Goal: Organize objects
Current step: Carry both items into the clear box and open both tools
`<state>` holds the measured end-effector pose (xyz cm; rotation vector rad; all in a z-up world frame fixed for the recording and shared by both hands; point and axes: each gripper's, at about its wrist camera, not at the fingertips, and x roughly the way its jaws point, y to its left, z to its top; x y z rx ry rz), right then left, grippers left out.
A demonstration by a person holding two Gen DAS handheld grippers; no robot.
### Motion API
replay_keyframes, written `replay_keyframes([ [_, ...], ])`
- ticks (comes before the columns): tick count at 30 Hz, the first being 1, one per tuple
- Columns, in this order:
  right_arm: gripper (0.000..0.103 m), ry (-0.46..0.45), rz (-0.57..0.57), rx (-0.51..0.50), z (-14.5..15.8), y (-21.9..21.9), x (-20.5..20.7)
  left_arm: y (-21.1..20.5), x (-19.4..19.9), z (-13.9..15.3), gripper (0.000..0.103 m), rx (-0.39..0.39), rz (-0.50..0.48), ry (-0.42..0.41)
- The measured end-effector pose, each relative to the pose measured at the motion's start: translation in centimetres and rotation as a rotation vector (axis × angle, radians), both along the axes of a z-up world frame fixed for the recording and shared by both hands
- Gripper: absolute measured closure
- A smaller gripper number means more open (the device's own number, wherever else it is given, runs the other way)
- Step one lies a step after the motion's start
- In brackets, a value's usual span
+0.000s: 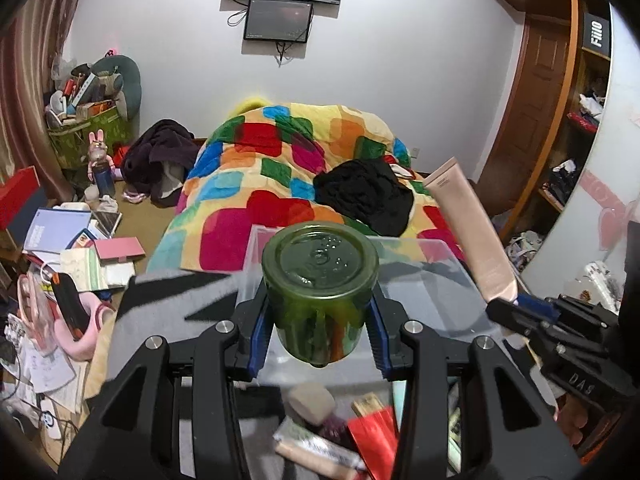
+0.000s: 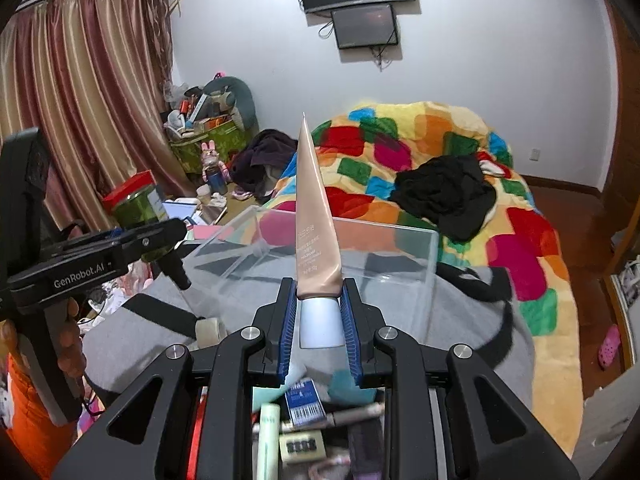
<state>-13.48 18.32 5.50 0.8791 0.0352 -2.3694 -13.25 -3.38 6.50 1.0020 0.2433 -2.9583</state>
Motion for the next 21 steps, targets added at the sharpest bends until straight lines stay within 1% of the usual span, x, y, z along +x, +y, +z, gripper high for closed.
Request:
replay_keyframes([
  [4,0.083,-0.052,0.029,0.016,-1.3,-1.0,-2.0,-0.1,-2.3,-0.8,0.061,-0.021,0.009,-0.035],
  [8,0.083,-0.121,0.045,0.033,-2.8,-1.6,-4.0,-0.2,-4.5,-2.5,0.061,-0.044,0.014,-0.094],
  [13,0.083,-0.195,0.063,0.062,-4.5,-2.0,-5.6,0.4,-6.3,-4.8,0.061,-0.055,-0.023,-0.175],
  [17,0.083,-0.211,0.062,0.111,-5.3,-2.3,-5.9,1.2,-6.7,-5.8,0.061,-0.062,-0.056,-0.208],
  [21,0.083,-0.212,0.055,0.131,-5.6,-2.5,-5.8,1.6,-6.6,-6.2,0.061,-0.031,-0.089,-0.224],
])
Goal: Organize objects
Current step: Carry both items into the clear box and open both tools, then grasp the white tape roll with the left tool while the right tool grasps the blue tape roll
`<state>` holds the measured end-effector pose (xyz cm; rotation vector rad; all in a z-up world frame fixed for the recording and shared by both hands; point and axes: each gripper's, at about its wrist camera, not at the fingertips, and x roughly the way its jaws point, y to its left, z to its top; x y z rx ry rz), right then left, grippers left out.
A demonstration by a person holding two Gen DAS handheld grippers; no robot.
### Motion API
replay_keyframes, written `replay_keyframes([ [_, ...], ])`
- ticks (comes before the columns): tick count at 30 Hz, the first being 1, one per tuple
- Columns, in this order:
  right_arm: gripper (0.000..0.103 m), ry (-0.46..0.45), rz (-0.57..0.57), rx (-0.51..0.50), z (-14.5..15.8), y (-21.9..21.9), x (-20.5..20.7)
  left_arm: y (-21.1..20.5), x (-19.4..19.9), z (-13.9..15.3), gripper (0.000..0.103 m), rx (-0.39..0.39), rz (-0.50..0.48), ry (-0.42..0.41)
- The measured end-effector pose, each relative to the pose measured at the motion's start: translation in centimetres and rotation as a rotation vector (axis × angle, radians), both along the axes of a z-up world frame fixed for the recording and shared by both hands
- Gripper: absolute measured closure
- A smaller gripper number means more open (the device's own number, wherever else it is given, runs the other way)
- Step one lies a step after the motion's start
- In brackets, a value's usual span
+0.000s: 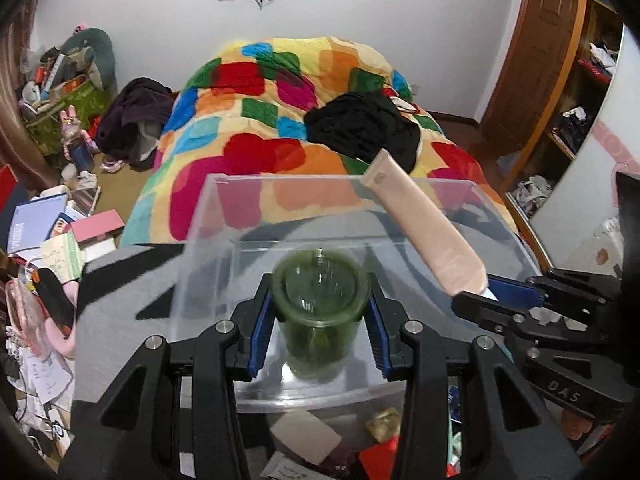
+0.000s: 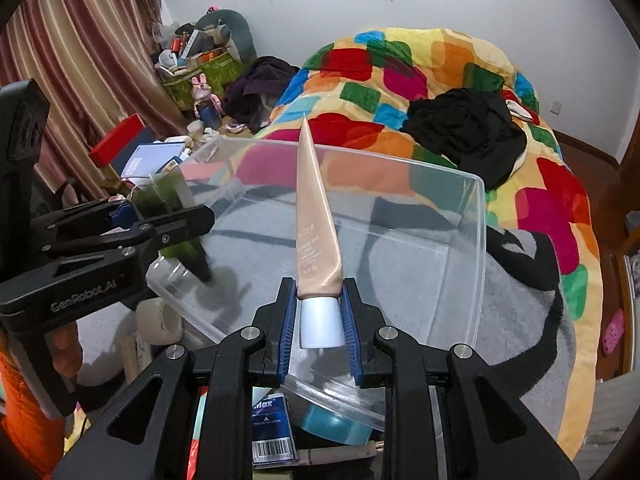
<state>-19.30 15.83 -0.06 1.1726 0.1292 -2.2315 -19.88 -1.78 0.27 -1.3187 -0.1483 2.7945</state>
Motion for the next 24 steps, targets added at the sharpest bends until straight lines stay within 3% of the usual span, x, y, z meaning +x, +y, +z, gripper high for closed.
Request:
replay_keyframes([
  [3,0.083,0.012,-0.011,0.01,0.1,0.0,0.2,0.4,0.5,0.1,0.056,0.0,-0.012,0.004],
  [5,0.083,0.028,-0.016,0.017,0.2,0.2,0.5,0.6,1.0,0.3,0.044,-0.001,-0.016,0.015],
  [7,0.083,0.035,-0.023,0.014,0.5,0.5,0.8,0.6,1.7,0.8,0.038,0.009,-0.018,0.036],
  [11,0.081,0.049,-0.034,0.002,1.2,1.2,1.6,0.5,3.0,1.7,0.033,0.017,-0.02,0.062],
  [14,0.076,0.066,-0.044,-0.019,2.0,2.0,2.4,0.3,4.2,2.3,0.025,0.019,-0.006,0.086],
  [21,0.056,0.138,-0.084,-0.047,3.9,4.1,5.0,-0.2,7.2,3.4,0.019,-0.006,0.023,0.136],
  [24,0.046,0.162,-0.104,-0.055,4.5,5.1,6.1,-0.6,8.4,3.4,0.011,-0.009,0.041,0.149],
])
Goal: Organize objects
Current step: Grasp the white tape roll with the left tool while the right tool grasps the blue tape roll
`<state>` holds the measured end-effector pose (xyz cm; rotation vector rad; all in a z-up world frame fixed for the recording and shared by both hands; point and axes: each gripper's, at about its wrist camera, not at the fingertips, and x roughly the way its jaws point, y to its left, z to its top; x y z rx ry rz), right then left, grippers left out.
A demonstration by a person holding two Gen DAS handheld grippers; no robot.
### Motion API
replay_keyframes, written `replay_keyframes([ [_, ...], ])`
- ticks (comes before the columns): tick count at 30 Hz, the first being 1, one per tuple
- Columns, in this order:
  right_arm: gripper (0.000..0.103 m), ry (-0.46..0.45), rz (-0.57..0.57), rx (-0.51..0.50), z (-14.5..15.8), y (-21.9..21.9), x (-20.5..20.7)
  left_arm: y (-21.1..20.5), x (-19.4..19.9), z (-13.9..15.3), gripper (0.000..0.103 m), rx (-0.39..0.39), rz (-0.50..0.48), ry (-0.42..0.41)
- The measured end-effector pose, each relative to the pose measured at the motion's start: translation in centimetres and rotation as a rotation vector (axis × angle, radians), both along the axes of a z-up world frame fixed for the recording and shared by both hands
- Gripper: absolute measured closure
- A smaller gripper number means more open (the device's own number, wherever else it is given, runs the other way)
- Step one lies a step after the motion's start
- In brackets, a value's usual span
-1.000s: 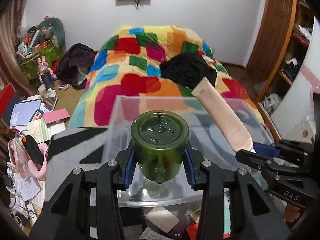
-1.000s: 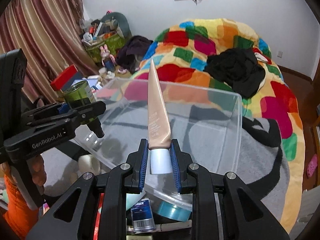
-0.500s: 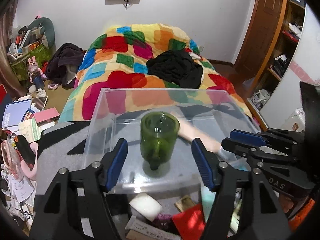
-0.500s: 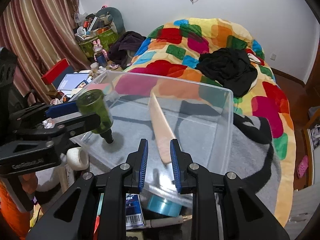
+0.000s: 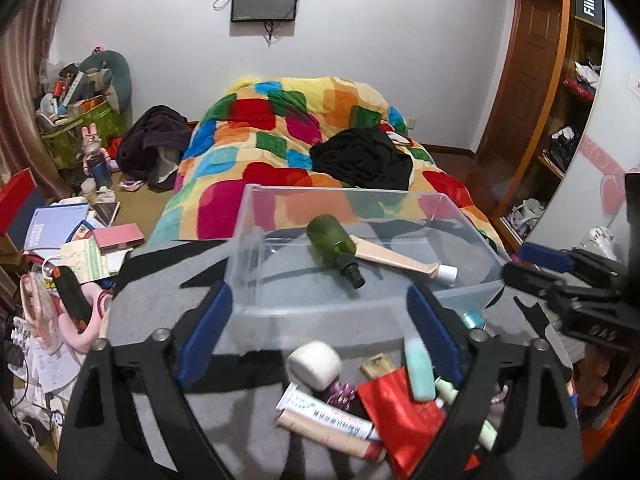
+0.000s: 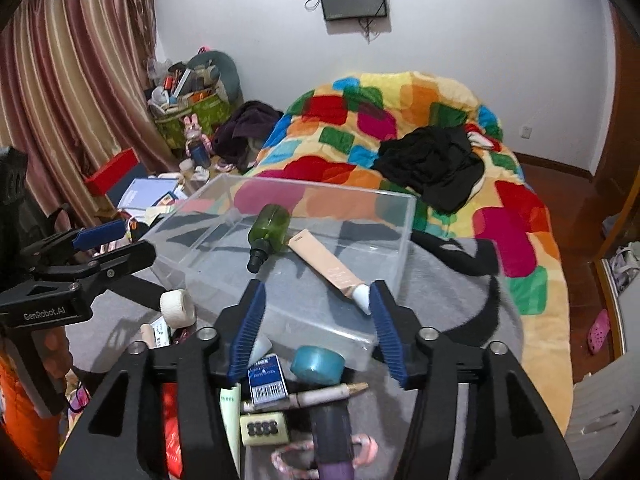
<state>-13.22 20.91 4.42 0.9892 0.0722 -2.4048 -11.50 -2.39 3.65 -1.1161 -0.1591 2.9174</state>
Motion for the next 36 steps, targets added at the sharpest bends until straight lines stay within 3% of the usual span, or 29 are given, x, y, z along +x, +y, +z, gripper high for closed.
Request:
replay_keyframes([
  [4,0.034,0.039,-0.03,0.021,0.3,1.0,1.5,-1.0,1.5,-0.7,0.01,0.01,0.012,-0.01],
  [10,0.031,0.033,-0.037,0.044,-0.7,2.0,2.9,-1.8,2.9,-3.0,0.01,0.029,0.009,-0.072],
  [16,0.031,-0.037,-0.05,0.067,-3.5,3.1,3.3,-1.5,2.5,-5.9,0.01,0.033,0.004,-0.151],
  [22,0.031,-0.133,-0.055,0.033,-5.5,2.9,1.8,-0.7,0.8,-6.7,0.01,0.012,-0.001,-0.162],
  [29,0.031,-0.159,-0.052,0.011,-6.7,0.1,0.8,-0.3,-0.9,-7.5,0.033,0.005,-0.01,-0.187],
  [33,0.031,-0.179,-0.057,0.015,-7.3,-1.0,0.4,-0.5,-1.2,-7.8,0.038,0.025,-0.012,-0.197],
  [36,0.041,-0.189,-0.073,0.013,-7.8,-1.3,0.3,-0.3,-1.2,-8.0,0.042,0.021,-0.016,-0.2],
])
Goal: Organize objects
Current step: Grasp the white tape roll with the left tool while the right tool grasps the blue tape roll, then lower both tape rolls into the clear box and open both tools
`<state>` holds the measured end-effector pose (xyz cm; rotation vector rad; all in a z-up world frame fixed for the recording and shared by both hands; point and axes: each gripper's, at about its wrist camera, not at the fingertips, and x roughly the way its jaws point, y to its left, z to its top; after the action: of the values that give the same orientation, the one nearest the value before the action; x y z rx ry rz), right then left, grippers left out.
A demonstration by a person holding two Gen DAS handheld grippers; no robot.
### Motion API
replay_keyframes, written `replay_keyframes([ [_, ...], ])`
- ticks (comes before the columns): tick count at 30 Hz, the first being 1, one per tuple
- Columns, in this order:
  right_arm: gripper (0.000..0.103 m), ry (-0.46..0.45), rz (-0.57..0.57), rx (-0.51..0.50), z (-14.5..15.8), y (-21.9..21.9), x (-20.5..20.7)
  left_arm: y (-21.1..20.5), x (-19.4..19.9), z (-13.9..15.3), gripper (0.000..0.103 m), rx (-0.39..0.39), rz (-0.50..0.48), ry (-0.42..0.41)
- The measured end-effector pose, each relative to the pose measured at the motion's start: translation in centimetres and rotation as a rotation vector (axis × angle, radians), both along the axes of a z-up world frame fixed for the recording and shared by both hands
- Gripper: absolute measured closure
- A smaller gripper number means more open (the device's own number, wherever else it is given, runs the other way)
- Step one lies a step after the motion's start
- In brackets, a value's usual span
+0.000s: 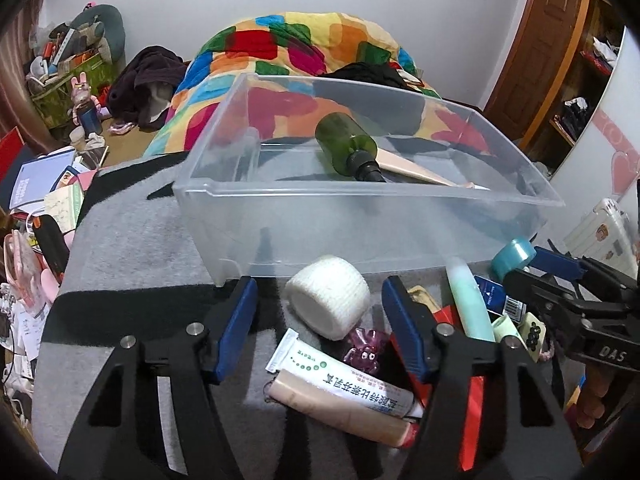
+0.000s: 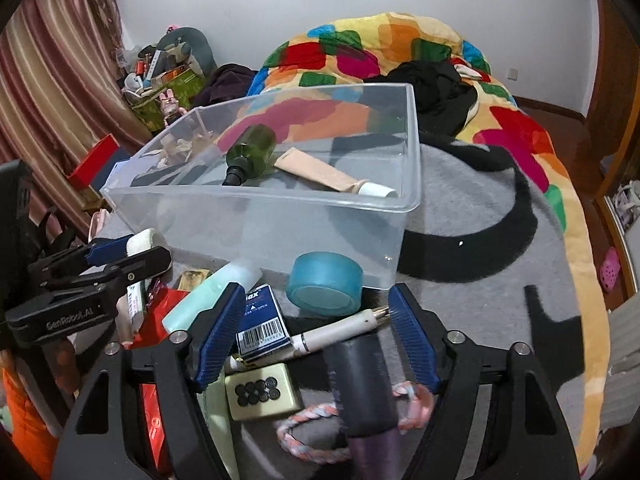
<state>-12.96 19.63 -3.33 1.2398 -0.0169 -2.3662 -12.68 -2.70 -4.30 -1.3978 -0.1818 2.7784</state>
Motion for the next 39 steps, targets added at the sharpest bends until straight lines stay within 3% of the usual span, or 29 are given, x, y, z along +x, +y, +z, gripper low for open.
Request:
replay_keyframes([
  [2,0.048,0.01,-0.012,0.01,0.0,0.0,0.0,0.2,-0.1,-0.2,0.058,-0.007,-0.004,-0.007],
  [5,0.067,0.001,-0.014,0.008,0.0,0.1,-0.1,0.3,-0.1,-0.3,0.063,-0.002,-0.008,-0.012],
  [17,0.067,0.085,0.008,-0.009,2.2,0.4,2.1,-0.7,1.8,1.0,0.063,0.03,0.045,0.069],
  [29,0.067,0.188,0.033,-0.057,6.9,0.8,3.2,-0.4,3.8,6.9,0.063,0.02,0.018,0.218],
  [39,0.067,0.25,0.01,-0.06,9.1,0.0,1.0,-0.6,1.3,9.2,0.063,0.0,0.018,0.254],
])
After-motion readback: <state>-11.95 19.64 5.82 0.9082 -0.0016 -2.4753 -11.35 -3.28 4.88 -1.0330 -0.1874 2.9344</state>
